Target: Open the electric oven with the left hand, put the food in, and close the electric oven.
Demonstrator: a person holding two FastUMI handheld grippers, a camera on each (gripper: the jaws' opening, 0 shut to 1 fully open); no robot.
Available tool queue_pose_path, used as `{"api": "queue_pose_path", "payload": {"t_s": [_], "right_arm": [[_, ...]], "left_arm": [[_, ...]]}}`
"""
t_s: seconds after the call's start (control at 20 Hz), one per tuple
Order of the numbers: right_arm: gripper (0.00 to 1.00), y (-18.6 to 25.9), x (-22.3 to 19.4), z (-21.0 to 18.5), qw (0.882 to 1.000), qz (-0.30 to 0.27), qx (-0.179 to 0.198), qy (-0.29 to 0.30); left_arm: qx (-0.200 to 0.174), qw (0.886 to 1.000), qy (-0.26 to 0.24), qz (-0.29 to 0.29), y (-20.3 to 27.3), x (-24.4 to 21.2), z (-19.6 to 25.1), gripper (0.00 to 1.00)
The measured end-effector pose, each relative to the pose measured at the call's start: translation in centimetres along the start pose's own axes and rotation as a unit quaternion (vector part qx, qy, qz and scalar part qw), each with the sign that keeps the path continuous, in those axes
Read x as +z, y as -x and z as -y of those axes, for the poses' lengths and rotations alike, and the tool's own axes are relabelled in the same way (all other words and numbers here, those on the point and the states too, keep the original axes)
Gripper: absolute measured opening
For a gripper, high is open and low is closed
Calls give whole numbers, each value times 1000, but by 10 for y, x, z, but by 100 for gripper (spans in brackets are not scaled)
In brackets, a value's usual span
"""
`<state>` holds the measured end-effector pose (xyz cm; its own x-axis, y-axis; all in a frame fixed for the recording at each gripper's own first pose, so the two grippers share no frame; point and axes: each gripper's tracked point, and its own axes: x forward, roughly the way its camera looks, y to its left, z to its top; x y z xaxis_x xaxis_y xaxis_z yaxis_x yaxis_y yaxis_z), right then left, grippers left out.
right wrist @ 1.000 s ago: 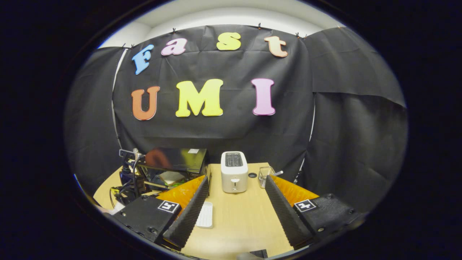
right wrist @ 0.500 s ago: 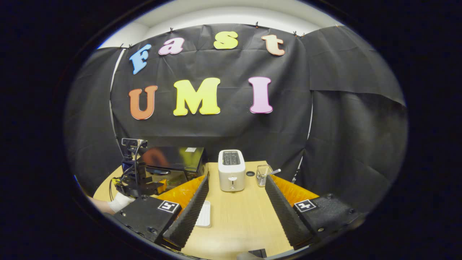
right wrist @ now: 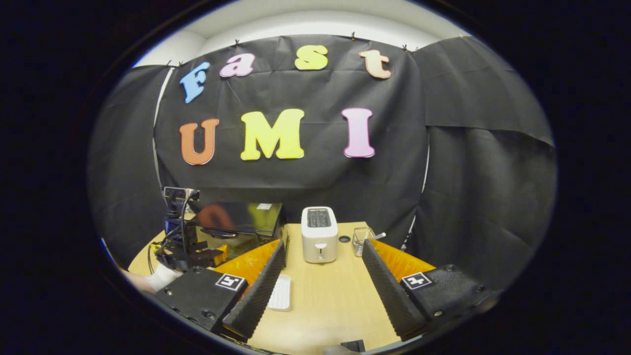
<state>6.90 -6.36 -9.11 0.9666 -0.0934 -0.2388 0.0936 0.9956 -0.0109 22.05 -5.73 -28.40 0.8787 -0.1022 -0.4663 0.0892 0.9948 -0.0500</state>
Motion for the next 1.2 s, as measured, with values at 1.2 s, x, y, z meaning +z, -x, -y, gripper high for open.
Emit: {"api": "queue_pose_path", "payload": {"t_s": [1.2], "right_arm": [[89,92,106,-81,991,127,32,-23]], "left_arm": [[22,971,-20,237,341,189,-62,94]]}}
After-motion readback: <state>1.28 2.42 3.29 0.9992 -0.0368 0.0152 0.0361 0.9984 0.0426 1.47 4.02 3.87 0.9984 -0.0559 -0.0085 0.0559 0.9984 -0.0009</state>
